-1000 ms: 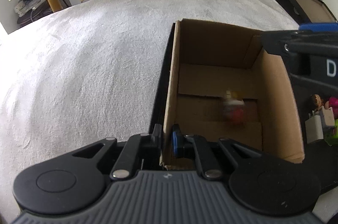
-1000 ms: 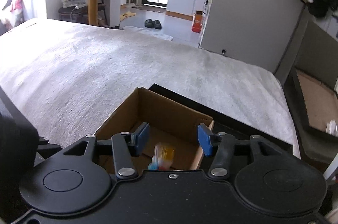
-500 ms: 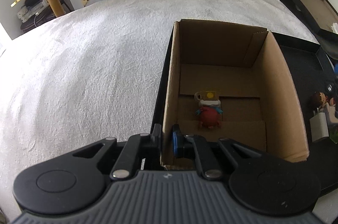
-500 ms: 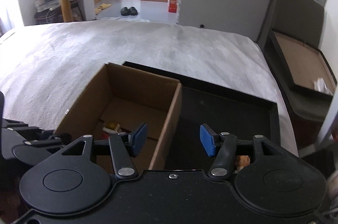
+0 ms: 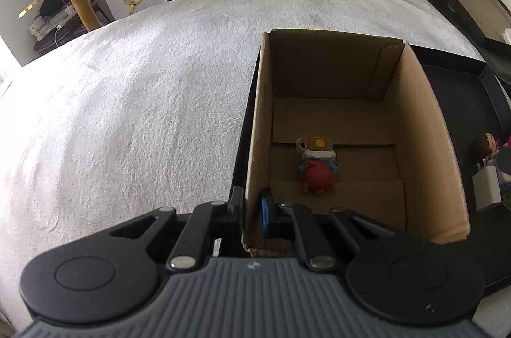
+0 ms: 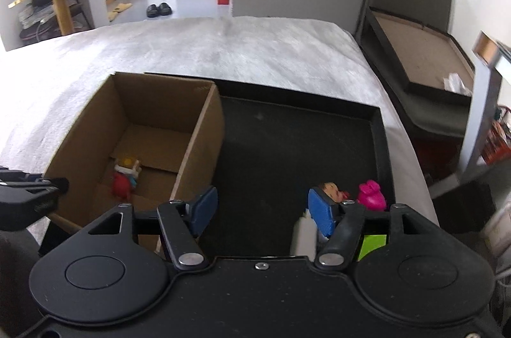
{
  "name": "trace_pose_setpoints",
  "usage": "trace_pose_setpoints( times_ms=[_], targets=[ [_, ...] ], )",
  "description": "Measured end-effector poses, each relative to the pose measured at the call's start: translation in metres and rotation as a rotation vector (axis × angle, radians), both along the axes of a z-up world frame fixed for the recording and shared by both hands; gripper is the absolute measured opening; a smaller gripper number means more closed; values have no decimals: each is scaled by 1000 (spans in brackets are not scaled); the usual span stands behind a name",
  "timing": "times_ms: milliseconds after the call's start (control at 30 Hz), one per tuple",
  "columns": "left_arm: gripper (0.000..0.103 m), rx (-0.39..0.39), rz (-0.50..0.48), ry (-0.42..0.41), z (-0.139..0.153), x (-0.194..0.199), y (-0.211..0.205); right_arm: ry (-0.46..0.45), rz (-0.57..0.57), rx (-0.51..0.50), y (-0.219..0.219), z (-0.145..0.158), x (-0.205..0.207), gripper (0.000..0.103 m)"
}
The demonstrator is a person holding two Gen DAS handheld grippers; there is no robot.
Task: Organize rigid objects
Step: 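Grasp the green hexagonal container with the right gripper and lift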
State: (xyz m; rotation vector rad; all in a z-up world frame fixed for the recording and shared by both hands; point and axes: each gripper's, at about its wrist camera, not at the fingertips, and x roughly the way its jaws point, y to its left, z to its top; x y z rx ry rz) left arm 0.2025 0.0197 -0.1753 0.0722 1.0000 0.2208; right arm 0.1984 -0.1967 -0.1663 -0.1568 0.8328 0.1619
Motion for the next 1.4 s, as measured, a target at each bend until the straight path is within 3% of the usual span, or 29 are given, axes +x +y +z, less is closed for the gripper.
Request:
trace_pose_setpoints(
  times_ms=[267, 767, 1100, 1167, 1267, 1400],
  targets=[
    [10, 24, -8, 4, -1, 0, -3, 23, -113, -48, -14, -17, -7, 73],
    [11, 64, -4, 8, 0, -1, -11, 30, -275, -140, -58, -53, -1, 72],
    [11, 72, 4, 14, -1, -1, -13, 57, -305, -154, -77, -70, 11, 72],
    [11, 73, 6, 14, -2, -2, -13, 66, -306, -154, -82, -74, 13, 69],
    [11, 81, 3, 14, -2, -1, -15, 94, -296, -129, -85, -77, 16, 49],
    [11, 81, 1, 13, -3, -2, -15, 81, -290, -119, -84, -73, 14, 48]
  ],
)
